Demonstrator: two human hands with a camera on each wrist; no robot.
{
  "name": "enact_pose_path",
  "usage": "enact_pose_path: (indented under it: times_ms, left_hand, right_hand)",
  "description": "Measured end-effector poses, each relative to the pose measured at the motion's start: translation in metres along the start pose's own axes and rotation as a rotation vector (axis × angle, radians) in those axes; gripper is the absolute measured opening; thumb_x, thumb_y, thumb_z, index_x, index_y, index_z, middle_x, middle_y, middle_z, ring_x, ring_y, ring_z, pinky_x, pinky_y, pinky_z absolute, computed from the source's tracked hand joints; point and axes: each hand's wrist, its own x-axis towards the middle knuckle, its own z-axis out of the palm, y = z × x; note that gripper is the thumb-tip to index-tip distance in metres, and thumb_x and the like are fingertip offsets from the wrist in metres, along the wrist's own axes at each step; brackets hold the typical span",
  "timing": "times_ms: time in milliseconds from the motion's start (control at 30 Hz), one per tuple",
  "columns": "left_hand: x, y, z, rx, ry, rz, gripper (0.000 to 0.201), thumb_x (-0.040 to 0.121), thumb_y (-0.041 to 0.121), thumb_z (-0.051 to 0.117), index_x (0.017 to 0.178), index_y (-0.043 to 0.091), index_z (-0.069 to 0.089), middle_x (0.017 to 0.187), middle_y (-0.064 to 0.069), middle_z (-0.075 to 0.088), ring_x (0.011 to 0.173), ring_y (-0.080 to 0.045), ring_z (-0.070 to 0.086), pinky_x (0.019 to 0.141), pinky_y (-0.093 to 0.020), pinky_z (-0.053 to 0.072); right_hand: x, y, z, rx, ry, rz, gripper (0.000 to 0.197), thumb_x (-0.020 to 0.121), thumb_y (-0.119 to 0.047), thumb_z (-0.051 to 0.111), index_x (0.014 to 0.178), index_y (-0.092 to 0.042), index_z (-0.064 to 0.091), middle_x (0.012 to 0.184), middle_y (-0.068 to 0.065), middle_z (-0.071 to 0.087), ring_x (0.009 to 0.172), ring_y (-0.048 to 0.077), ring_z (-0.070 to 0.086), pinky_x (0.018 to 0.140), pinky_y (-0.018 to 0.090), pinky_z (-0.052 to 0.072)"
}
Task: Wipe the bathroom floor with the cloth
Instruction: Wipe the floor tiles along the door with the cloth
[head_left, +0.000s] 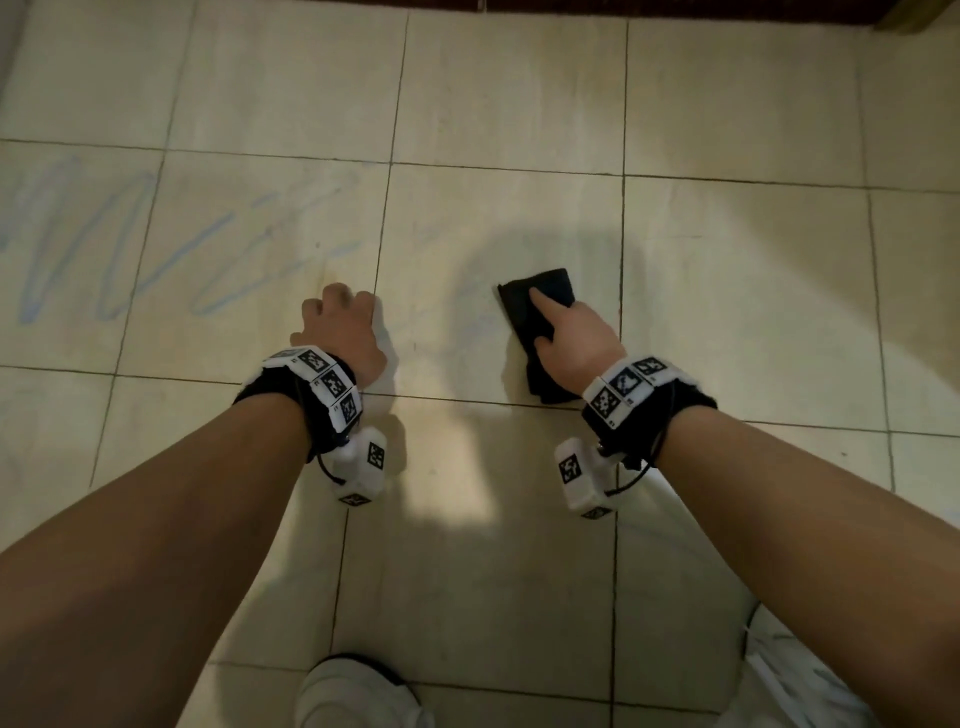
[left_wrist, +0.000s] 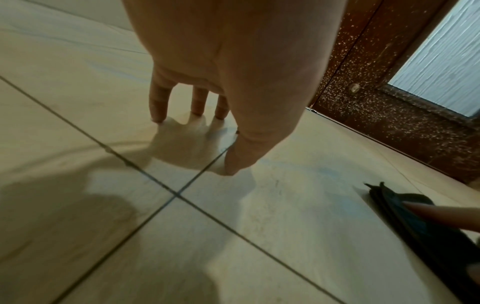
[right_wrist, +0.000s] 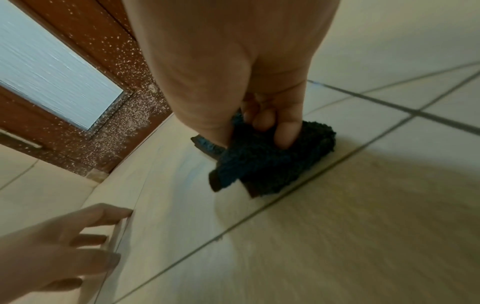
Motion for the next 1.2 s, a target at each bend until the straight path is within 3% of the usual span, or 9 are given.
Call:
enact_pose_path:
  times_ms: [200, 433, 700, 867, 1067, 1200]
  left_hand:
    - [0.003, 0.002, -0.001, 0.014, -0.040, 0.010, 0.060, 0.085, 0.020, 0.062, 0.139, 0.015, 0.036, 0.146, -0.011, 0.023, 0.130, -0.039, 0.026, 0.098, -0.054, 0.043]
    - [0.002, -0.002, 0.000, -0.013, -0.044, 0.015, 0.063, 0.085, 0.024, 0.064, 0.140, 0.018, 0.035, 0.148, -0.010, 0.021, 0.132, -0.037, 0.025, 0.100, -0.053, 0.041]
    - [-0.002, -0.003, 0.000, 0.014, -0.012, 0.017, 0.060, 0.086, 0.030, 0.065, 0.139, 0.024, 0.036, 0.148, -0.005, 0.022, 0.130, -0.034, 0.028, 0.091, -0.054, 0.039]
    - [-0.001, -0.010, 0.000, 0.011, 0.017, 0.029, 0.059, 0.083, 0.033, 0.066, 0.136, 0.029, 0.040, 0.148, -0.001, 0.024, 0.130, -0.030, 0.028, 0.089, -0.047, 0.037]
    - [0.003, -0.023, -0.001, -0.019, 0.016, 0.066, 0.079, 0.074, 0.039, 0.074, 0.143, 0.037, 0.037, 0.153, 0.002, 0.021, 0.136, -0.028, 0.023, 0.098, -0.048, 0.038]
    - [0.004, -0.025, 0.000, -0.016, 0.044, 0.076, 0.079, 0.072, 0.040, 0.075, 0.142, 0.039, 0.039, 0.151, 0.003, 0.024, 0.135, -0.026, 0.024, 0.097, -0.048, 0.040]
  right_hand:
    - [-0.028, 0.019, 0.007, -0.034, -0.025, -0.008, 0.061, 0.101, -0.022, 0.043, 0.155, -0.038, 0.021, 0.131, 0.012, 0.048, 0.110, 0.030, 0.054, 0.080, 0.030, 0.042]
    - [-0.023, 0.025, -0.001, -0.056, 0.034, 0.035, 0.059, 0.101, -0.021, 0.041, 0.154, -0.040, 0.023, 0.131, 0.009, 0.048, 0.107, 0.030, 0.056, 0.081, 0.034, 0.046]
    - [0.020, 0.031, -0.032, -0.094, 0.064, 0.129, 0.061, 0.102, -0.022, 0.040, 0.156, -0.039, 0.017, 0.138, 0.014, 0.043, 0.110, 0.035, 0.054, 0.077, 0.034, 0.041]
    - [0.053, 0.030, -0.049, -0.074, 0.102, 0.150, 0.062, 0.102, -0.022, 0.041, 0.157, -0.034, 0.017, 0.138, 0.017, 0.044, 0.111, 0.036, 0.054, 0.078, 0.033, 0.040]
    - [0.084, 0.018, -0.065, -0.101, 0.107, 0.192, 0.063, 0.101, -0.022, 0.041, 0.157, -0.037, 0.016, 0.139, 0.020, 0.044, 0.107, 0.040, 0.057, 0.076, 0.036, 0.044]
    - [0.107, -0.005, -0.075, -0.145, 0.059, 0.193, 0.068, 0.099, -0.018, 0.044, 0.157, -0.038, 0.013, 0.148, 0.020, 0.035, 0.118, 0.043, 0.052, 0.086, 0.040, 0.047]
